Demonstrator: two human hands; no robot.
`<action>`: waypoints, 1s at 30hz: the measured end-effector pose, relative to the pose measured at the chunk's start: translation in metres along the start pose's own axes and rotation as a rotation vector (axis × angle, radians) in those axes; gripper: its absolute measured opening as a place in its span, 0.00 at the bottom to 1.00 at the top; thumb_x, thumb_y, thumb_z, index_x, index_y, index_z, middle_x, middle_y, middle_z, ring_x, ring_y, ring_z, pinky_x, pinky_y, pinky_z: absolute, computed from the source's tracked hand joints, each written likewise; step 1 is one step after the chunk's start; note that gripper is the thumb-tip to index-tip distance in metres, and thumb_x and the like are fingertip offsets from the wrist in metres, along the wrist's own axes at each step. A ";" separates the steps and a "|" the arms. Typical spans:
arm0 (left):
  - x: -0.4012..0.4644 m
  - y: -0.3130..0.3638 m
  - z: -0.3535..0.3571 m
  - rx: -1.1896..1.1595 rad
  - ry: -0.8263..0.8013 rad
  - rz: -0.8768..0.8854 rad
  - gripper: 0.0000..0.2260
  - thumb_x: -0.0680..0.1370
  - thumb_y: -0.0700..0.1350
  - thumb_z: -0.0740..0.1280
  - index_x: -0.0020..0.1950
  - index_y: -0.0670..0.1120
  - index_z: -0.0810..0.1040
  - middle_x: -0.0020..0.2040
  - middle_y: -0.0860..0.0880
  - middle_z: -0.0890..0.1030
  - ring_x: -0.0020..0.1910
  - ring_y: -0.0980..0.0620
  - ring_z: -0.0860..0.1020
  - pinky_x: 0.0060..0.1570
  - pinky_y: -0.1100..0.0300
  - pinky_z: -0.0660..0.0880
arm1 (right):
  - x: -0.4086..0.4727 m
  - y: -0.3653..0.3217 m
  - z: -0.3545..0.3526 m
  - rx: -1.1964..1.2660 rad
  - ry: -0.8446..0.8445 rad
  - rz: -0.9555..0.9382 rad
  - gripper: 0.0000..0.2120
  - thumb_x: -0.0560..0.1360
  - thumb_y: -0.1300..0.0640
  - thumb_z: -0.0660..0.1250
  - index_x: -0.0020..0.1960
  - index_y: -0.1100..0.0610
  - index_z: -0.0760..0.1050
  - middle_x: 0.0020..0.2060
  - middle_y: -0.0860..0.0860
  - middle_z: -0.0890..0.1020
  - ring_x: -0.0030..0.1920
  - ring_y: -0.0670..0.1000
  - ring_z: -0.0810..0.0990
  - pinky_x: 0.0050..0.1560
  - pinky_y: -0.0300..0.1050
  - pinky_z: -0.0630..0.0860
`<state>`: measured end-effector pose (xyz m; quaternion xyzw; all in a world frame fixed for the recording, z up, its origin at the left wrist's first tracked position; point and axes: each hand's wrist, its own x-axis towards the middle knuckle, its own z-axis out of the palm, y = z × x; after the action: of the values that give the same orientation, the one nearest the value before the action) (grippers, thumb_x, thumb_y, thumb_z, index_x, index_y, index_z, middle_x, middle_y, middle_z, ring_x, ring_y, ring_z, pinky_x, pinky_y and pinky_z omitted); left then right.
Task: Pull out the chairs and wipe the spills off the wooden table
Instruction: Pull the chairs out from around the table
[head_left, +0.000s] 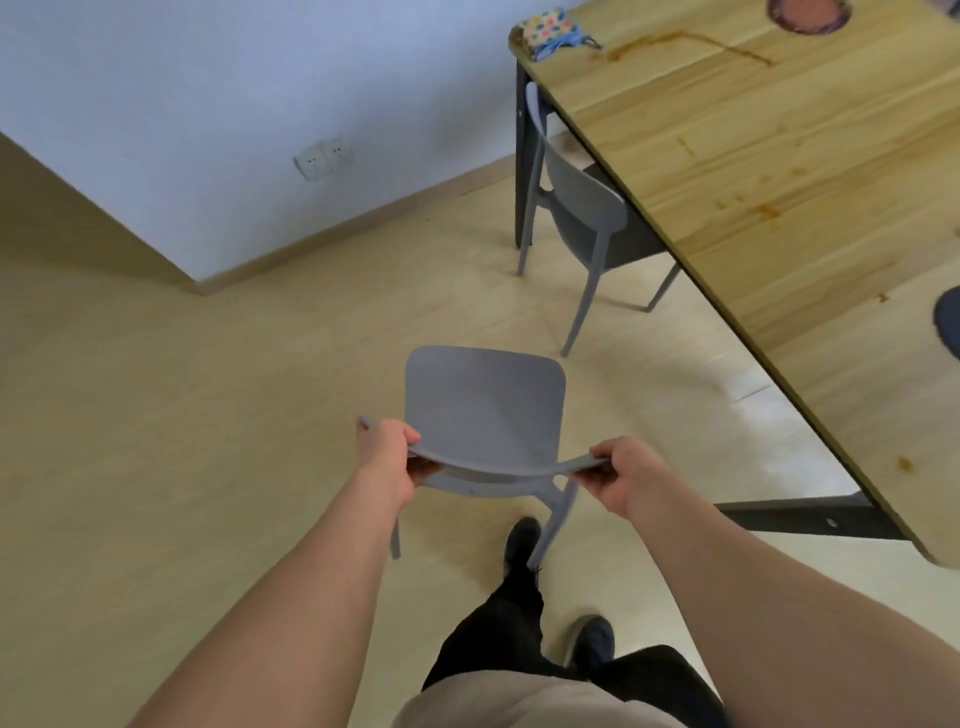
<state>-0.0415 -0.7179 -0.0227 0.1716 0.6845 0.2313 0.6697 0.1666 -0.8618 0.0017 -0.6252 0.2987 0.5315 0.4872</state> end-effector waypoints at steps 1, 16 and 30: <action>0.005 0.002 0.017 0.054 -0.032 -0.011 0.29 0.66 0.32 0.57 0.67 0.41 0.68 0.49 0.40 0.73 0.43 0.36 0.79 0.32 0.43 0.80 | 0.000 -0.008 -0.009 0.041 0.026 0.006 0.07 0.79 0.71 0.53 0.46 0.64 0.67 0.40 0.59 0.73 0.37 0.60 0.75 0.49 0.57 0.75; -0.018 -0.049 0.247 0.399 -0.298 0.024 0.12 0.72 0.31 0.57 0.52 0.41 0.69 0.38 0.44 0.70 0.34 0.44 0.73 0.23 0.56 0.77 | 0.015 -0.082 -0.153 0.659 0.150 -0.057 0.04 0.80 0.69 0.56 0.51 0.67 0.68 0.52 0.63 0.75 0.41 0.59 0.76 0.51 0.54 0.74; 0.014 -0.113 0.407 0.510 -0.505 0.061 0.15 0.80 0.37 0.61 0.64 0.48 0.72 0.50 0.45 0.81 0.45 0.47 0.81 0.41 0.53 0.79 | 0.110 -0.130 -0.228 0.928 0.060 0.069 0.16 0.79 0.68 0.60 0.66 0.68 0.69 0.60 0.63 0.77 0.58 0.60 0.78 0.58 0.53 0.76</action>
<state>0.3717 -0.7691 -0.0943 0.4052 0.5277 0.0234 0.7462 0.3958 -1.0126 -0.0747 -0.3461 0.5395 0.3394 0.6884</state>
